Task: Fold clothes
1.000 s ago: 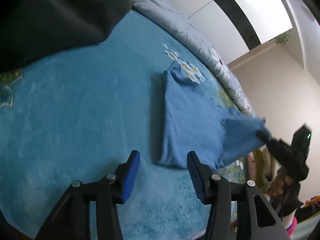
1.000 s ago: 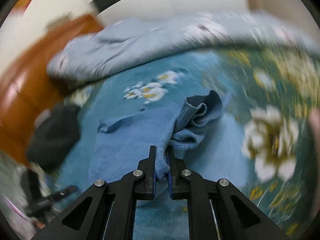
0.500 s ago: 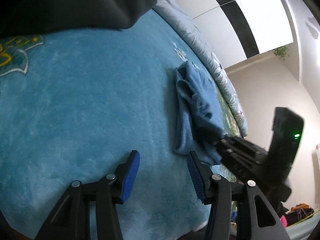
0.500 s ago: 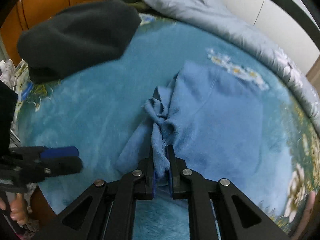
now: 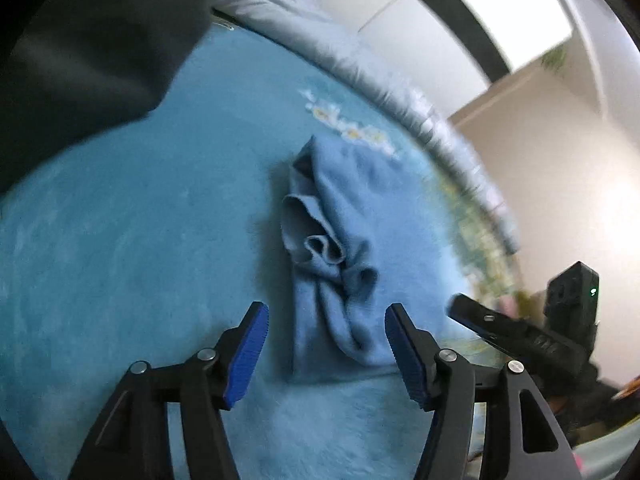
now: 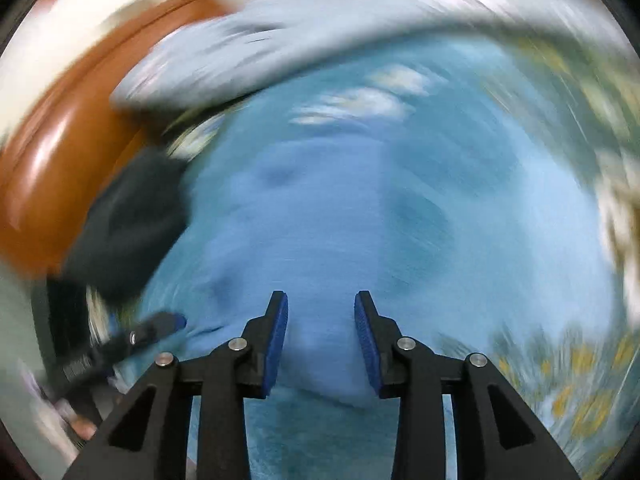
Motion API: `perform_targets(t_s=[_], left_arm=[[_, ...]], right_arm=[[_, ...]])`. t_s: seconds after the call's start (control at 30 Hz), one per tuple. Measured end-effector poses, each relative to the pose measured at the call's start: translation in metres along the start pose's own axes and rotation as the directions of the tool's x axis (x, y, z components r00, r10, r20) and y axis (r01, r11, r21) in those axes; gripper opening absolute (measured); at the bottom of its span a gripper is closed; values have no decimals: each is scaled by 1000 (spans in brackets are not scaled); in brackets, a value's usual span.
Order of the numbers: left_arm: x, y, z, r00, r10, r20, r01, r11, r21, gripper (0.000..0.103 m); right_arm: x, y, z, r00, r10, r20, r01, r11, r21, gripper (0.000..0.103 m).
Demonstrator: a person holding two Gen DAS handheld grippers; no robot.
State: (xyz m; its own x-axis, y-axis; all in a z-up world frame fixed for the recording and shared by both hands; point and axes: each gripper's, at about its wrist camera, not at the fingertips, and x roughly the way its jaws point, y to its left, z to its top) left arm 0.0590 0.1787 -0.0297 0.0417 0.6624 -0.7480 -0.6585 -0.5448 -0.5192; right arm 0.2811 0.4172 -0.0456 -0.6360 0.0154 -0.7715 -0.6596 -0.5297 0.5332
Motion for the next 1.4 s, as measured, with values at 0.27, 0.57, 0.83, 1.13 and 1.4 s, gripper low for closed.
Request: perform_targets(t_s=[0.27,0.57,0.83,1.13,1.4], left_arm=[[5,7,-20,995,88,43,-90,995,47,64],[-9,31,-26,996,-36,80,42,996,-76,65],[-19,37,-25,997,-74,-6,73,995,-71,65],[34,2,43,989,-142,-32,139,986,-90,65],[92,-23,88,982,-172,-79,161,979,-126,65]], right_arm=[[13,-44,-26,973,232,1,-228,958,174,37],[18,-31,-37,950,311,-12,-307,944,119,14],[-41,-67,19,968,224,112,-231,971,54,10],[-48,-133,54,984,93,154,-125,968,216,14],[-44,-135,19,966,140,218,-200,937,286,42]])
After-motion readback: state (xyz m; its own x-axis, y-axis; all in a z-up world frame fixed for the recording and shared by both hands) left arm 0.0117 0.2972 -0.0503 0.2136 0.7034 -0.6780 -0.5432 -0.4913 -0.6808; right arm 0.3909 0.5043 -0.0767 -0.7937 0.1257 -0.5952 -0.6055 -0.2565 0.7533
